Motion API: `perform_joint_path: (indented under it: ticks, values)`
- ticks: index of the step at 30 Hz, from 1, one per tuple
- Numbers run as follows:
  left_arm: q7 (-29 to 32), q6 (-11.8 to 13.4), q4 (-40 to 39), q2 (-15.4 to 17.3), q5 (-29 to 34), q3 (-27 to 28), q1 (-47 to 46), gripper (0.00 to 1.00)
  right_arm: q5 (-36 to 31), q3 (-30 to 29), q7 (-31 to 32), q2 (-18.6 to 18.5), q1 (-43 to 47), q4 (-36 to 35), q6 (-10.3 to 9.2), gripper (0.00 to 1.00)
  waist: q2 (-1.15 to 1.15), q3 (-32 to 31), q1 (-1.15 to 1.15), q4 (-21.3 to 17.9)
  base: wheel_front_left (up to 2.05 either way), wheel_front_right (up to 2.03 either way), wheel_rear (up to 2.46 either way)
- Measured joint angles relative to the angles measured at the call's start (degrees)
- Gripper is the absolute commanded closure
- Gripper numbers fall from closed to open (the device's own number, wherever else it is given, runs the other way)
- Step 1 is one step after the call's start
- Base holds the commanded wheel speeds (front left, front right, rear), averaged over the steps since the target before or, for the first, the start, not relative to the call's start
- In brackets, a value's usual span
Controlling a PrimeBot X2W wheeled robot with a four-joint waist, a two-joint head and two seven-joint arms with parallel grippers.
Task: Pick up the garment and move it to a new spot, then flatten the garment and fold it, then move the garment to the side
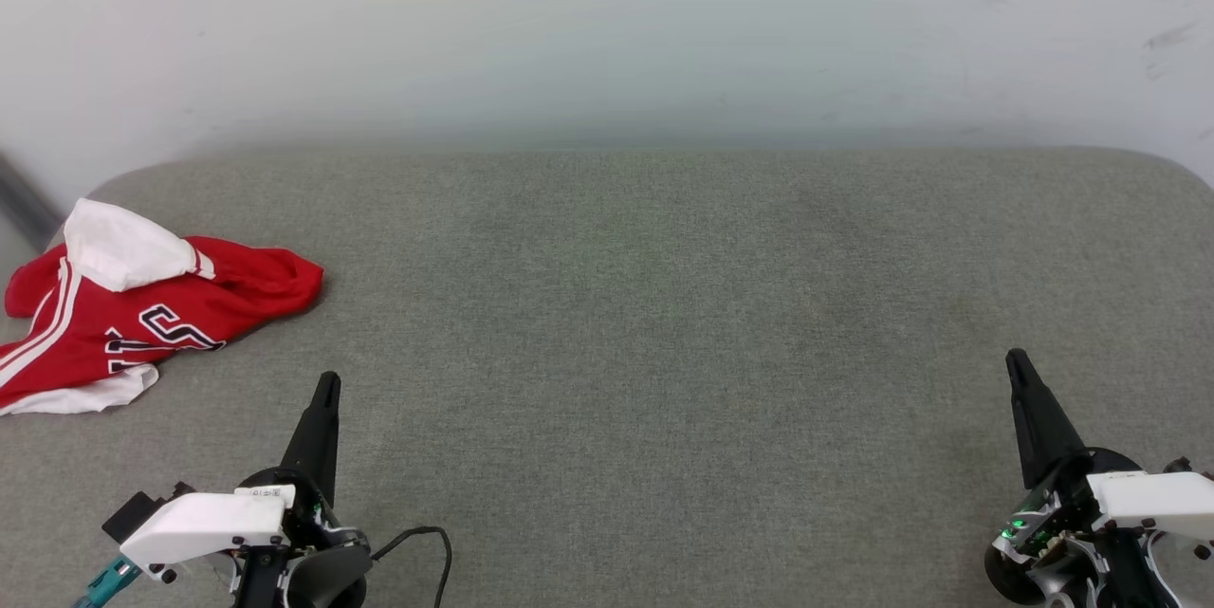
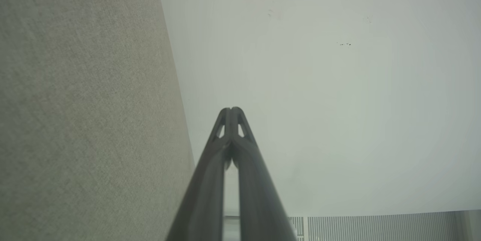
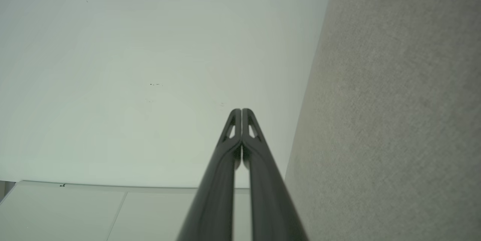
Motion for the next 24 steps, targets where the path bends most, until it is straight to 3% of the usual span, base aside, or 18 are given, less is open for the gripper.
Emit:
perform_joint_path:
  ticks: [24]
  values:
    - [0.0, 0.0, 0.0, 0.0, 0.0, -0.01, 0.0, 1.0, 0.0, 0.0, 0.0, 0.0, 0.0, 0.0, 0.0, 1.0, 0.0, 0.0, 0.0, 0.0, 0.0, 0.0, 0.0]
